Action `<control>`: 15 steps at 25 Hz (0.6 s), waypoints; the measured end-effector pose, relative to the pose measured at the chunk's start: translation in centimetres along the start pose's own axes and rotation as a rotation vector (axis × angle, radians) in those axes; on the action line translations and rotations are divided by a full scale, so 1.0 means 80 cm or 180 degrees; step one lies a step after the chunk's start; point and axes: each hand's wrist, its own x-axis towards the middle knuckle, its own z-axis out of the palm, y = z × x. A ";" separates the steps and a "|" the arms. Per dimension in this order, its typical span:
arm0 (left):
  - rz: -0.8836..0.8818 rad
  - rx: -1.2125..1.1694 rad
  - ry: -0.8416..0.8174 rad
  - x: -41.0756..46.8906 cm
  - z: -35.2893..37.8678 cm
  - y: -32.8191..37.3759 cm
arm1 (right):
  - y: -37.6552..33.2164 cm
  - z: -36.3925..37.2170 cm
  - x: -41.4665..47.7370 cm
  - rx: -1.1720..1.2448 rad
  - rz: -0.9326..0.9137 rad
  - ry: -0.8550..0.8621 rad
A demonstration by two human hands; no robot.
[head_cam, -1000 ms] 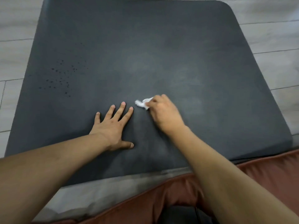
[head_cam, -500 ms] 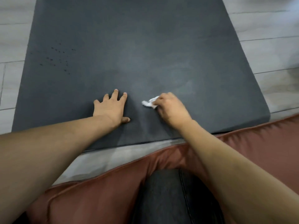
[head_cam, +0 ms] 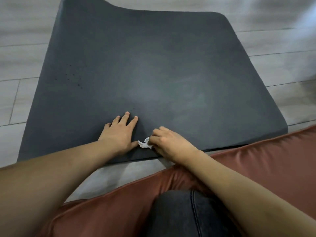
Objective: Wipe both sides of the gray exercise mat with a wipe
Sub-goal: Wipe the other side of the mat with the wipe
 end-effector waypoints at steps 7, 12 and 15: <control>0.0205 0.0526 0.0889 0.026 -0.012 -0.021 | 0.156 -0.057 -0.034 -0.0313 0.3795 0.1320; 0.0096 0.0525 0.1217 0.074 -0.013 -0.039 | 0.074 0.004 0.105 -0.0347 0.0955 0.1126; 0.0127 0.0613 0.1362 0.108 -0.029 -0.051 | 0.170 -0.012 0.108 -0.0750 0.1126 0.1099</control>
